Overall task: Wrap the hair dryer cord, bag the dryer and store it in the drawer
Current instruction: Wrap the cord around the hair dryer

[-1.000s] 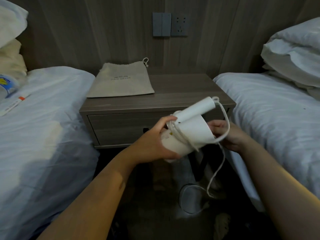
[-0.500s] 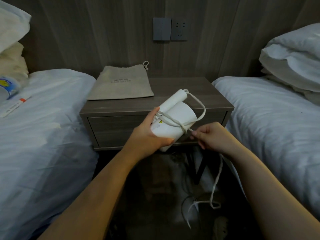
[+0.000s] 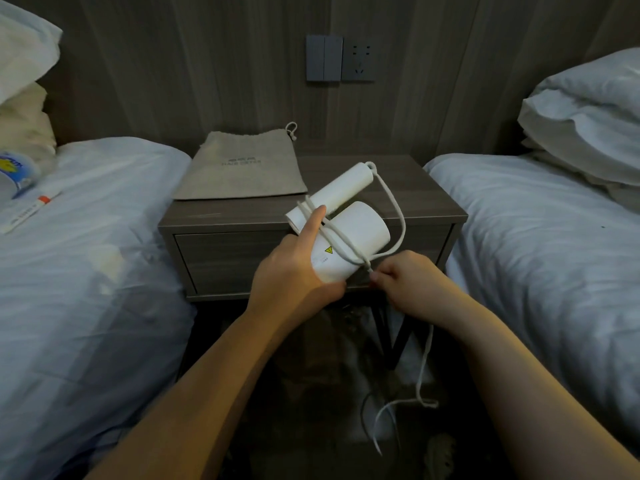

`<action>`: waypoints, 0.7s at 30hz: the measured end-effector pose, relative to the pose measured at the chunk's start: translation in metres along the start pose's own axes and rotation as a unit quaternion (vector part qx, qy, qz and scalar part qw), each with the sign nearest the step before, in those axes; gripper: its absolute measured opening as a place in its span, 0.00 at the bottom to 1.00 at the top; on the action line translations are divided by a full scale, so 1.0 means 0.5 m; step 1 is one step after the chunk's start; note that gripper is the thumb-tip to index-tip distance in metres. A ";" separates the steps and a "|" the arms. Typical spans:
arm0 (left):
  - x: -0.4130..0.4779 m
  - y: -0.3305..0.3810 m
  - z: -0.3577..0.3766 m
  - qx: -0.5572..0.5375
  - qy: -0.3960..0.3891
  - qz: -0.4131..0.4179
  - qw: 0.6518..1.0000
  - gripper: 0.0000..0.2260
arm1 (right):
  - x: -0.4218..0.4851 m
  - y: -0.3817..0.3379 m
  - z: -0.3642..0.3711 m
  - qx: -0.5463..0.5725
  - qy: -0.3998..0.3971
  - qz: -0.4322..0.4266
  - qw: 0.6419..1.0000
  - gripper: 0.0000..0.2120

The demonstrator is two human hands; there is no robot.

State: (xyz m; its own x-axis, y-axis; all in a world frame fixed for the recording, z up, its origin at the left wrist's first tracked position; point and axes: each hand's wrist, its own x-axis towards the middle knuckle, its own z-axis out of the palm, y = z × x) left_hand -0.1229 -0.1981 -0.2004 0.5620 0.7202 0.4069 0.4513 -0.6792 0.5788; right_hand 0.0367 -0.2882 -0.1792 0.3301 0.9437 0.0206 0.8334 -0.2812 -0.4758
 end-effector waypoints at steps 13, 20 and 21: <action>0.003 -0.024 0.006 0.261 0.115 0.112 0.952 0.41 | -0.020 -0.022 -0.036 -0.070 -0.084 0.010 0.994 0.14; 0.008 -0.032 0.000 0.295 0.104 0.077 0.947 0.44 | -0.044 -0.025 -0.074 -0.049 -0.114 -0.049 0.991 0.09; 0.010 -0.036 -0.003 0.286 0.092 0.069 0.951 0.45 | -0.042 -0.021 -0.078 -0.057 -0.085 -0.064 0.993 0.10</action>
State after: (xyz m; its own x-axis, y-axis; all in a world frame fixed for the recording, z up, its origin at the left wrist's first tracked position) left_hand -0.1292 -0.1819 -0.2076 0.5356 0.5953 0.5990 0.7155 -0.6966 0.0525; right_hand 0.0381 -0.3120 -0.1402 0.1458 0.9862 -0.0791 0.9117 -0.1649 -0.3764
